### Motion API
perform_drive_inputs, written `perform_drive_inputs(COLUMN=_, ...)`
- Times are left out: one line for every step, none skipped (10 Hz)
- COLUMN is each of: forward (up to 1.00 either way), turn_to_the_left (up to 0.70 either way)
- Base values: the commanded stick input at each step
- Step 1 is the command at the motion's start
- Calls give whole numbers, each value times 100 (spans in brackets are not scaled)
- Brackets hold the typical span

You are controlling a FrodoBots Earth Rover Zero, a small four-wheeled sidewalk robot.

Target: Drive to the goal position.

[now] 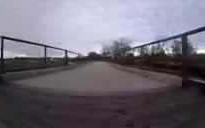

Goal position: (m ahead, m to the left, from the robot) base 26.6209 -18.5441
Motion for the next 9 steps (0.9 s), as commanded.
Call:
perform_drive_inputs(forward=100, turn_to_the_left=-39)
perform_drive_inputs(forward=100, turn_to_the_left=-30)
perform_drive_inputs(forward=100, turn_to_the_left=-4)
perform_drive_inputs(forward=100, turn_to_the_left=0)
perform_drive_inputs(forward=100, turn_to_the_left=0)
perform_drive_inputs(forward=100, turn_to_the_left=0)
perform_drive_inputs(forward=100, turn_to_the_left=0)
perform_drive_inputs(forward=100, turn_to_the_left=0)
perform_drive_inputs(forward=100, turn_to_the_left=0)
